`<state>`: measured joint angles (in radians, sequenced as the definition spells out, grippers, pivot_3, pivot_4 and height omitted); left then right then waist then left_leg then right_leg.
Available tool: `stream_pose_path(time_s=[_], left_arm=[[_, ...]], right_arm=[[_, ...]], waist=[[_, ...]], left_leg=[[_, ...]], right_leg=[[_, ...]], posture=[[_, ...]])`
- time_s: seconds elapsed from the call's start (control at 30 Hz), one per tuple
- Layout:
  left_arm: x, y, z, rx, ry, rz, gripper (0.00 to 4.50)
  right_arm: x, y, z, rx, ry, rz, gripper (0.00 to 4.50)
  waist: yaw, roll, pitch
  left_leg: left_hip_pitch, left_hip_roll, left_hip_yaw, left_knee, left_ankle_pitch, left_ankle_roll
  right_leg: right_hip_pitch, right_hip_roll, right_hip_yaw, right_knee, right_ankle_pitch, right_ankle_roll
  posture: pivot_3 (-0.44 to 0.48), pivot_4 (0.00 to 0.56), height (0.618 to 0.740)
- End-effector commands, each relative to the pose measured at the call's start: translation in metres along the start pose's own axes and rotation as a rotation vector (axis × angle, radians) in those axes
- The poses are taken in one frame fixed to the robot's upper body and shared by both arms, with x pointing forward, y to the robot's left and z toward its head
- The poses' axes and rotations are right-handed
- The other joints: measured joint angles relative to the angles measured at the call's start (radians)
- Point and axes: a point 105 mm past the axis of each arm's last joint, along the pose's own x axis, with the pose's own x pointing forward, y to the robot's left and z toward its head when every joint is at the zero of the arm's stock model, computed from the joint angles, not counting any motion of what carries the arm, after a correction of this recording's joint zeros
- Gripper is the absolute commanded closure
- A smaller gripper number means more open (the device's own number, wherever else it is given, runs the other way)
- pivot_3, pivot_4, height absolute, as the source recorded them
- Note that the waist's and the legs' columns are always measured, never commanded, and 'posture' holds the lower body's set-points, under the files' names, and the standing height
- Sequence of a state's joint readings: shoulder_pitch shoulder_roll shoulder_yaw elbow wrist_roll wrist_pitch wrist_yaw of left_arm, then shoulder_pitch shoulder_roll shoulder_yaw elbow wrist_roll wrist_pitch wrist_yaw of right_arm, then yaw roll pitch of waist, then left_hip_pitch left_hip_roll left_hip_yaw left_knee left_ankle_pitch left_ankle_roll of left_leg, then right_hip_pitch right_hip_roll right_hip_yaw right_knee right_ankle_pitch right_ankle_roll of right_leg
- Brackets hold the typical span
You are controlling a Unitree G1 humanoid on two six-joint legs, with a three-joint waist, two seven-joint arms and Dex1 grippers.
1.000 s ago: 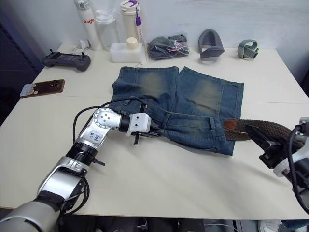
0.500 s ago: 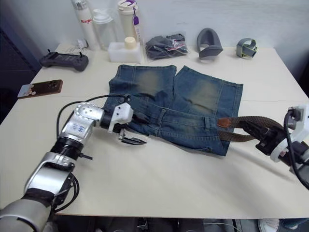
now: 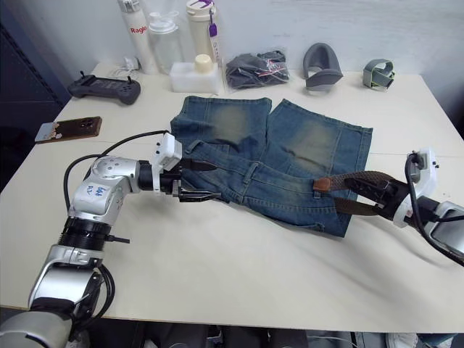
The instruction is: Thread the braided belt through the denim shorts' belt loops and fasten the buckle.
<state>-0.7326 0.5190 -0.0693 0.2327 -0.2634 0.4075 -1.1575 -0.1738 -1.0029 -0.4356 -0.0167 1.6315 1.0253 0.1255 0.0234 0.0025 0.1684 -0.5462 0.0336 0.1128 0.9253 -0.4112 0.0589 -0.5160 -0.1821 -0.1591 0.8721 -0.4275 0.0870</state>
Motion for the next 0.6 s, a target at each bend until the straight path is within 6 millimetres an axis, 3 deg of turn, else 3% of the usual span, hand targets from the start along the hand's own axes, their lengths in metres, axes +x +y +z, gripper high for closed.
stream_pose_path(time_s=[0.03, 0.3, 0.6], left_arm=[[-0.008, 0.002, 0.014, 0.05, -0.025, 0.033, 0.05], [-0.001, 0.001, 0.012, 0.073, -0.011, 0.039, 0.05], [0.0, -0.004, 0.006, 0.051, -0.019, 0.033, 0.05]], right_arm=[[-0.006, 0.011, 0.015, -0.009, -0.033, 0.044, 4.5], [-0.007, -0.001, 0.015, -0.025, 0.007, -0.012, 4.5], [-0.012, -0.004, 0.032, 0.003, -0.052, -0.016, 4.5]], waist=[[0.0, 0.0, 0.0], [0.0, 0.0, 0.0], [0.0, 0.0, 0.0]], left_leg=[[0.0, 0.0, 0.0, 0.0, 0.0, 0.0], [0.0, -0.001, 0.0, 0.0, 0.0, 0.0], [0.0, -0.001, 0.0, -0.001, 0.0, 0.0]], right_leg=[[0.0, 0.0, 0.0, 0.0, 0.0, 0.0], [0.0, -0.001, 0.0, 0.0, 0.0, 0.0], [0.0, -0.001, 0.0, 0.0, 0.0, 0.0]], posture=[[0.0, 0.15, 0.648], [0.0, 0.15, 0.648], [0.0, 0.15, 0.648]])
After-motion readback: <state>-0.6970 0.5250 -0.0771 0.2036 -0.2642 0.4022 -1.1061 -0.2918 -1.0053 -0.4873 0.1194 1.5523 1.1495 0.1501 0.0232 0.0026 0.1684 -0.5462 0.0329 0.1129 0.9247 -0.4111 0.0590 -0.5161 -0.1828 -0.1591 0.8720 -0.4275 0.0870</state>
